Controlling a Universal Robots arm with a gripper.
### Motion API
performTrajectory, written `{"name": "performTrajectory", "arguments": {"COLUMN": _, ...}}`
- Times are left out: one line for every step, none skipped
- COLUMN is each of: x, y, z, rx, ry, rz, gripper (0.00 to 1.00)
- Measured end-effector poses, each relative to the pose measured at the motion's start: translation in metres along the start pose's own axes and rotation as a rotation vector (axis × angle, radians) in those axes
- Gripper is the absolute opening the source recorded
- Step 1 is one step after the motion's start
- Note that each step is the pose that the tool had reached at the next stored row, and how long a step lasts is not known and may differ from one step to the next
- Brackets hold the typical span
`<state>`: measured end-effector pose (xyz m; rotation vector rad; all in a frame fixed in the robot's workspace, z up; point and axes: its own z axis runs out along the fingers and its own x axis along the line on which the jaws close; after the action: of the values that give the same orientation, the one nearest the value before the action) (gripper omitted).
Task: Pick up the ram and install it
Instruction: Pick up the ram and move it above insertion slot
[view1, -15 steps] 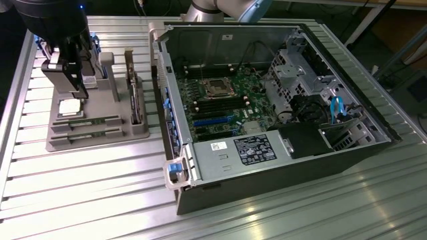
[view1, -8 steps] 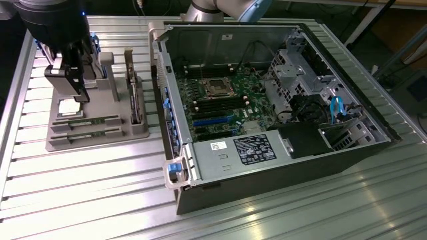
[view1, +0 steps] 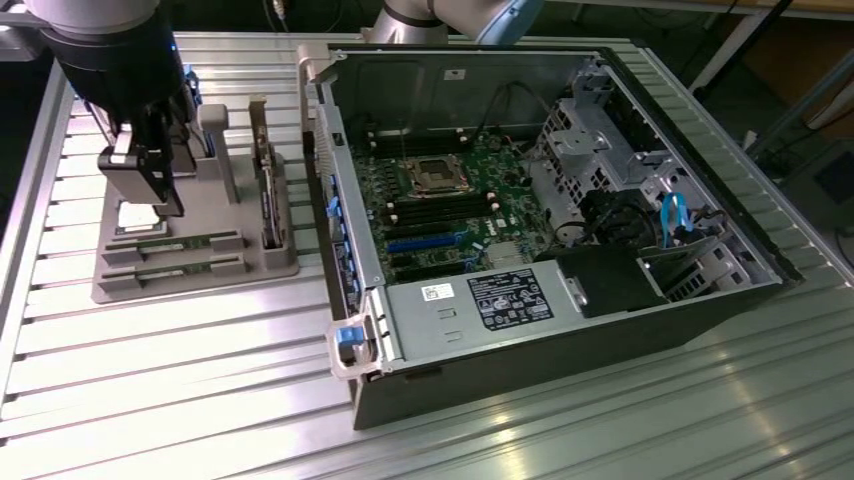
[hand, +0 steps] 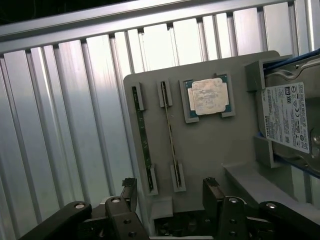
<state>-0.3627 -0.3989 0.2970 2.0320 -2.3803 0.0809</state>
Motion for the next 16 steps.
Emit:
{"name": "performTrajectory", "arguments": {"x": -0.0001, "y": 0.0000, "z": 0.0012, "rx": 0.0003, "ry": 0.0031, "rz": 0.000, "gripper": 0.64}}
{"name": "performTrajectory", "arguments": {"x": 0.0000, "y": 0.0000, "z": 0.0011, "rx": 0.0003, "ry": 0.0034, "rz": 0.000, "gripper": 0.64}}
{"name": "performTrajectory", "arguments": {"x": 0.0000, "y": 0.0000, "z": 0.0012, "rx": 0.0003, "ry": 0.0034, "rz": 0.000, "gripper": 0.64}}
{"name": "performTrajectory", "arguments": {"x": 0.0000, "y": 0.0000, "z": 0.0013, "rx": 0.0005, "ry": 0.0033, "rz": 0.000, "gripper": 0.64}}
{"name": "performTrajectory", "arguments": {"x": -0.0001, "y": 0.0000, "z": 0.0012, "rx": 0.0005, "ry": 0.0033, "rz": 0.000, "gripper": 0.64}}
{"name": "performTrajectory", "arguments": {"x": -0.0001, "y": 0.0000, "z": 0.0013, "rx": 0.0005, "ry": 0.0033, "rz": 0.000, "gripper": 0.64}}
{"name": "performTrajectory", "arguments": {"x": -0.0001, "y": 0.0000, "z": 0.0015, "rx": 0.0005, "ry": 0.0032, "rz": 0.000, "gripper": 0.64}}
{"name": "performTrajectory", "arguments": {"x": 0.0000, "y": 0.0001, "z": 0.0020, "rx": 0.0007, "ry": 0.0030, "rz": 0.000, "gripper": 0.64}}
{"name": "performTrajectory", "arguments": {"x": 0.0075, "y": -0.0009, "z": 0.0105, "rx": 0.0005, "ry": 0.0037, "rz": 0.000, "gripper": 0.64}}
{"name": "performTrajectory", "arguments": {"x": 0.0076, "y": -0.0009, "z": 0.0105, "rx": 0.0005, "ry": 0.0037, "rz": 0.000, "gripper": 0.64}}
{"name": "performTrajectory", "arguments": {"x": 0.0076, "y": -0.0009, "z": 0.0105, "rx": 0.0005, "ry": 0.0037, "rz": 0.000, "gripper": 0.64}}
{"name": "performTrajectory", "arguments": {"x": 0.0076, "y": -0.0009, "z": 0.0105, "rx": 0.0006, "ry": 0.0037, "rz": 0.000, "gripper": 0.64}}
{"name": "performTrajectory", "arguments": {"x": 0.0076, "y": -0.0009, "z": 0.0106, "rx": 0.0007, "ry": 0.0036, "rz": -0.003, "gripper": 0.64}}
{"name": "performTrajectory", "arguments": {"x": 0.0076, "y": -0.0009, "z": 0.0105, "rx": 0.0010, "ry": 0.0035, "rz": -0.010, "gripper": 0.64}}
{"name": "performTrajectory", "arguments": {"x": 0.0076, "y": -0.0009, "z": 0.0106, "rx": 0.0015, "ry": 0.0033, "rz": -0.019, "gripper": 0.64}}
{"name": "performTrajectory", "arguments": {"x": 0.0077, "y": -0.0008, "z": 0.0105, "rx": 0.0021, "ry": 0.0029, "rz": -0.034, "gripper": 0.64}}
